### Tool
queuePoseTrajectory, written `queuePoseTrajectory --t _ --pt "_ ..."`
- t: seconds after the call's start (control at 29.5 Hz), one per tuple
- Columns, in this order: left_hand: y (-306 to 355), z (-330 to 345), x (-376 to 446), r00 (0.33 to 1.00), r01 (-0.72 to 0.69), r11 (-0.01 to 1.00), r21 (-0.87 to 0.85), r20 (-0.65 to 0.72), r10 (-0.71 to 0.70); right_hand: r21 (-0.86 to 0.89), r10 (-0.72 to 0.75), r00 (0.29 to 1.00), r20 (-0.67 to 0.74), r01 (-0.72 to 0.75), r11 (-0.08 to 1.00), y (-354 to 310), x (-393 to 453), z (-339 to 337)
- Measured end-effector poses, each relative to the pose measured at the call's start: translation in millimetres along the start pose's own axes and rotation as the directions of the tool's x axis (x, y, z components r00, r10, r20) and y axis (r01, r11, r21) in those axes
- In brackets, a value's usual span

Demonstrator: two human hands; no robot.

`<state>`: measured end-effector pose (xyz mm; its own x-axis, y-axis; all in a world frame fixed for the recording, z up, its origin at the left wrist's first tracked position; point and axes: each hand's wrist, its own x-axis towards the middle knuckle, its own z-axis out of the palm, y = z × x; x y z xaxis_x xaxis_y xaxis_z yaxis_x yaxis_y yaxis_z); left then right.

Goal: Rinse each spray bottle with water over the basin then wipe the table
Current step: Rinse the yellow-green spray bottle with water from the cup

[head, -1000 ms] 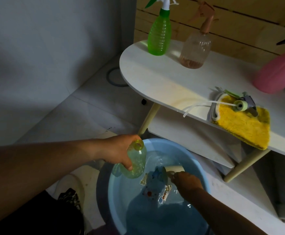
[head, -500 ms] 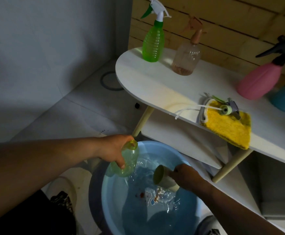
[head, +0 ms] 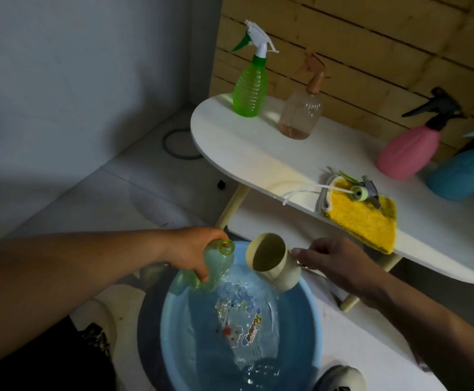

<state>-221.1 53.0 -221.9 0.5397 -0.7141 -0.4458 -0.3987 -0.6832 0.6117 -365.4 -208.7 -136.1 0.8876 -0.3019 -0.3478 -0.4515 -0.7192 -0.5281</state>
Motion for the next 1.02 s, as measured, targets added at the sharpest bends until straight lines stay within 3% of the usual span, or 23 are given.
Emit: queuePoseTrajectory --t 0.2,0.58,1.02 --pt "3 4 -1 0.999 -0.043 0.999 -0.012 0.010 0.043 0.095 -0.083 0.991 -0.106 0.093 0.991 -23 -15 -14" --pt "8 7 1 0.997 -0.076 0.994 -0.081 0.017 0.077 -0.166 -0.203 0.943 -0.264 0.163 0.973 -41 -25 -11" --pt "15 8 2 0.996 -0.081 0.993 -0.091 0.038 0.084 -0.255 -0.255 0.912 -0.323 0.175 0.951 -43 -30 -3"
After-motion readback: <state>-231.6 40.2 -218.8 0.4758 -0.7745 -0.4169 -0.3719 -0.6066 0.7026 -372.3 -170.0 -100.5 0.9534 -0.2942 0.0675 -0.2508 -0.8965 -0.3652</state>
